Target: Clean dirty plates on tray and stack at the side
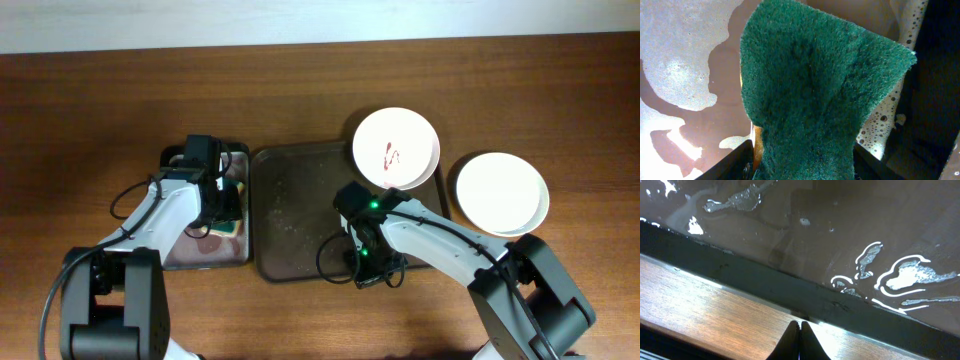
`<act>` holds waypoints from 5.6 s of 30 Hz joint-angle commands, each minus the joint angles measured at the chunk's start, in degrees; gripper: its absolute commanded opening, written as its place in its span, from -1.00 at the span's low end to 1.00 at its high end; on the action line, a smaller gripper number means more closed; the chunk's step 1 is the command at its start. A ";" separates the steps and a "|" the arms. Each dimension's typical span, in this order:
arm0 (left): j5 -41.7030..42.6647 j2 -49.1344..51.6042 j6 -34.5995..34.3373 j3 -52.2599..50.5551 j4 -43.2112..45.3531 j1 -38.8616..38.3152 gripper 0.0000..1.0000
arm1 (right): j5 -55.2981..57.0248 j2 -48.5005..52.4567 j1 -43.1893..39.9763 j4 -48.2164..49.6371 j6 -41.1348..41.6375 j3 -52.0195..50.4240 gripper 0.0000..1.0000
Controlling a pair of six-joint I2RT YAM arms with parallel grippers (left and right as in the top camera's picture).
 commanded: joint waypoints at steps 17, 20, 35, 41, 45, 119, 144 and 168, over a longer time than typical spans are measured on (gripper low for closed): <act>-0.79 -0.33 0.28 -0.48 -0.55 0.44 0.10 | 3.02 0.70 0.37 5.70 0.48 -0.46 -0.92; -0.79 -0.33 0.28 -0.48 -0.55 0.44 0.10 | 3.02 0.70 0.37 5.64 0.46 -0.46 -0.92; -0.79 -0.33 0.28 -0.48 -0.55 0.44 0.11 | 4.48 -8.13 -17.31 1.49 0.50 15.85 -0.53; -0.79 -0.33 0.28 -0.48 -0.52 0.44 0.11 | 4.07 -6.91 -31.15 4.44 1.77 15.72 -0.32; -0.79 -0.33 0.28 -0.48 -0.52 0.44 0.11 | 2.40 -3.48 -34.14 5.03 5.20 15.56 -0.30; -0.74 -0.33 0.26 -0.48 -0.74 0.44 0.12 | -4.94 15.50 -21.64 8.72 -14.14 20.65 -0.31; -0.74 -0.33 0.26 -0.48 -0.72 0.44 0.12 | -1.86 17.44 -24.13 4.13 6.21 20.44 -0.46; -0.74 -0.33 0.26 -0.48 -0.04 0.44 0.12 | 5.11 17.44 -24.76 7.50 6.25 20.04 -0.92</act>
